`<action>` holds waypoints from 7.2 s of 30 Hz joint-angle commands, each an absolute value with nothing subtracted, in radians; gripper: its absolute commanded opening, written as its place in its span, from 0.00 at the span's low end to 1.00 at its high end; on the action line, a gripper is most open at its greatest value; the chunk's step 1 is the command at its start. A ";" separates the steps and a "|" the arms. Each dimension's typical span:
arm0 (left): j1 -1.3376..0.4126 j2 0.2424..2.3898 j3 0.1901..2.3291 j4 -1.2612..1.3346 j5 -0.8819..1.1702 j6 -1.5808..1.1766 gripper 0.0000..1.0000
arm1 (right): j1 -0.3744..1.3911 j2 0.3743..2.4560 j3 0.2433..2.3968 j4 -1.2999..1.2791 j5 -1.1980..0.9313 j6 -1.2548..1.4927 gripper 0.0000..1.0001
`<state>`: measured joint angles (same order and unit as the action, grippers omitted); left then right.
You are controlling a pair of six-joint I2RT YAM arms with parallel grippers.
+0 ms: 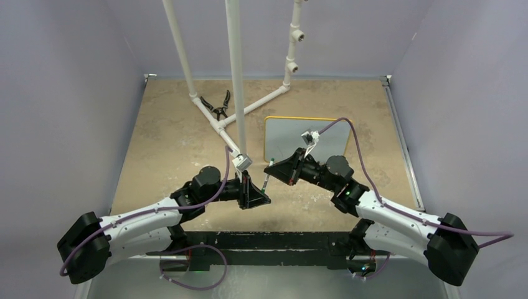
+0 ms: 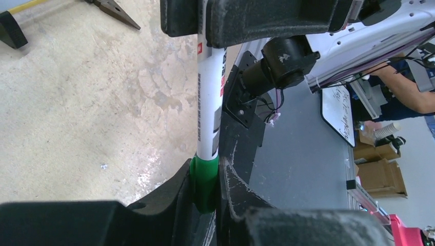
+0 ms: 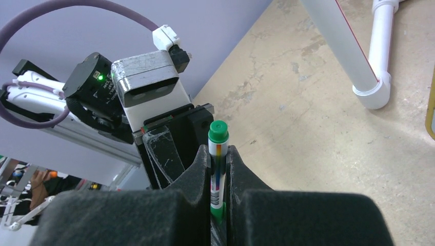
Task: Write a sentence on the whiteboard
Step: Open the whiteboard marker at the center of the board, then place the pen cap at the center of the board, then move the whiteboard stand to the center of the board.
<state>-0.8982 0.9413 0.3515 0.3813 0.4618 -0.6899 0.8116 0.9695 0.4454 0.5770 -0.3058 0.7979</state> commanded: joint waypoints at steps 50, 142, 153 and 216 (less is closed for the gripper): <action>-0.927 1.085 0.303 0.066 0.038 -0.649 0.01 | 0.678 0.707 0.673 0.149 -0.127 0.500 0.00; -0.927 1.302 0.946 -0.360 0.752 -0.021 0.00 | 0.692 0.975 0.686 -0.172 -0.877 0.316 0.14; -0.925 1.239 0.951 -0.291 0.491 -0.102 0.49 | 0.692 0.899 0.705 -0.233 -0.576 0.333 0.00; -1.060 1.818 0.935 0.276 -0.500 -0.799 0.41 | 0.691 0.299 0.536 -0.059 0.628 0.565 0.00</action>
<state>-1.0546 1.7752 0.8761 0.2161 -0.4149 -0.7563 0.6899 0.3119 0.5247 -0.0578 0.5938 0.5613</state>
